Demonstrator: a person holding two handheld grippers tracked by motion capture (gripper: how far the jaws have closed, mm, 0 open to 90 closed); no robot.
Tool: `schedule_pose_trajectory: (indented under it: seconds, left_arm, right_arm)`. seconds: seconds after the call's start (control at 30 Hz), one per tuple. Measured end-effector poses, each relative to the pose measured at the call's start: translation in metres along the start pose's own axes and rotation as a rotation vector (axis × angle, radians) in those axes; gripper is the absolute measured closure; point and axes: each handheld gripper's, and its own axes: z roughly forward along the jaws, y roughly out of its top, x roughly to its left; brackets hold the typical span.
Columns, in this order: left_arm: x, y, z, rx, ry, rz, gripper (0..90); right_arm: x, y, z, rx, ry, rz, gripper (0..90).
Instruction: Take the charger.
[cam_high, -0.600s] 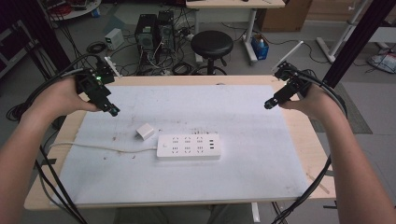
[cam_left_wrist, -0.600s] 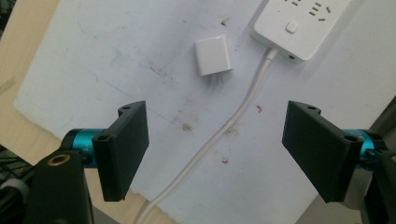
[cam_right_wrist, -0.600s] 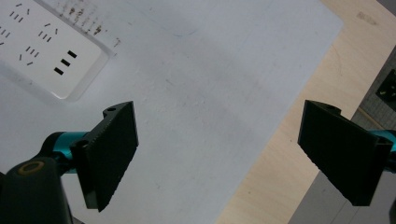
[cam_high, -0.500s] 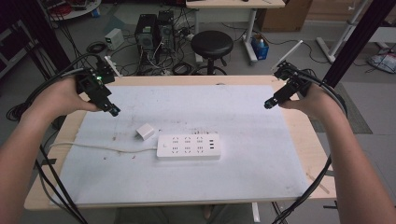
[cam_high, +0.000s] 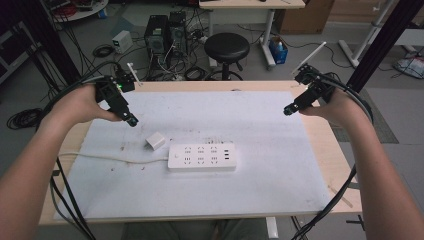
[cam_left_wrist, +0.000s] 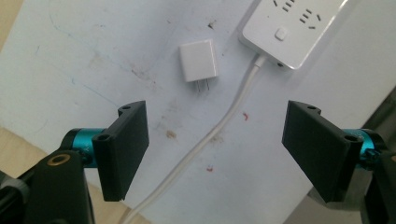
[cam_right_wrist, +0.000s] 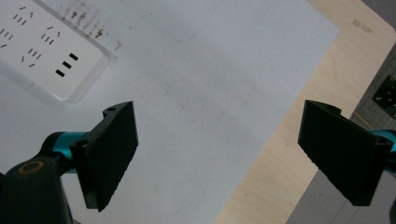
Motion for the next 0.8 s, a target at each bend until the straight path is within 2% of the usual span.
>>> schedule_pose_trajectory:
  seconds: [0.1, 0.13, 0.23, 0.3, 0.33, 0.47, 0.5, 0.53, 0.57, 0.7, 0.73, 0.8]
  left_arm:
    - [0.001, 0.003, 0.015, 0.004, -0.003, -0.022, 23.0]
    - [0.001, 0.005, 0.027, 0.007, -0.019, -0.041, 23.0]
    - [0.002, 0.006, 0.032, 0.012, -0.024, -0.044, 23.0]
    - [0.004, 0.010, 0.056, 0.030, -0.033, -0.076, 23.0]
    - [0.004, 0.010, 0.056, 0.030, -0.033, -0.076, 23.0]
    - [0.004, 0.014, 0.080, 0.051, -0.054, -0.110, 23.0]
    - [0.005, 0.015, 0.091, 0.060, -0.060, -0.115, 23.0]
    - [0.005, 0.015, 0.091, 0.060, -0.060, -0.115, 23.0]
    - [0.005, 0.016, 0.100, 0.070, -0.068, -0.124, 23.0]
    - [0.005, 0.016, 0.109, 0.081, -0.064, -0.133, 23.0]
    - [0.007, 0.016, 0.117, 0.091, -0.066, -0.147, 23.0]
    - [0.008, 0.016, 0.124, 0.105, -0.062, -0.152, 23.0]
  right_arm:
    - [-0.001, -0.003, -0.001, -0.007, -0.004, 0.006, 11.6]
    - [-0.003, -0.005, 0.000, -0.010, -0.005, 0.008, 11.6]
    - [-0.003, -0.006, 0.001, -0.010, -0.002, 0.011, 11.6]
    - [-0.005, -0.008, 0.004, -0.010, -0.003, 0.015, 11.6]
    - [-0.005, -0.008, 0.004, -0.010, -0.003, 0.015, 11.6]
    - [-0.006, -0.010, 0.008, -0.008, -0.010, 0.012, 11.6]
    - [-0.006, -0.010, 0.008, -0.009, -0.013, 0.014, 11.6]
    - [-0.006, -0.010, 0.008, -0.009, -0.013, 0.014, 11.6]
    - [-0.007, -0.011, 0.009, -0.009, -0.009, 0.014, 11.6]
    - [-0.007, -0.012, 0.010, -0.007, -0.009, 0.010, 11.6]
    - [-0.009, -0.013, 0.011, -0.013, -0.007, 0.010, 11.6]
    - [-0.009, -0.014, 0.011, -0.015, -0.008, 0.018, 11.6]
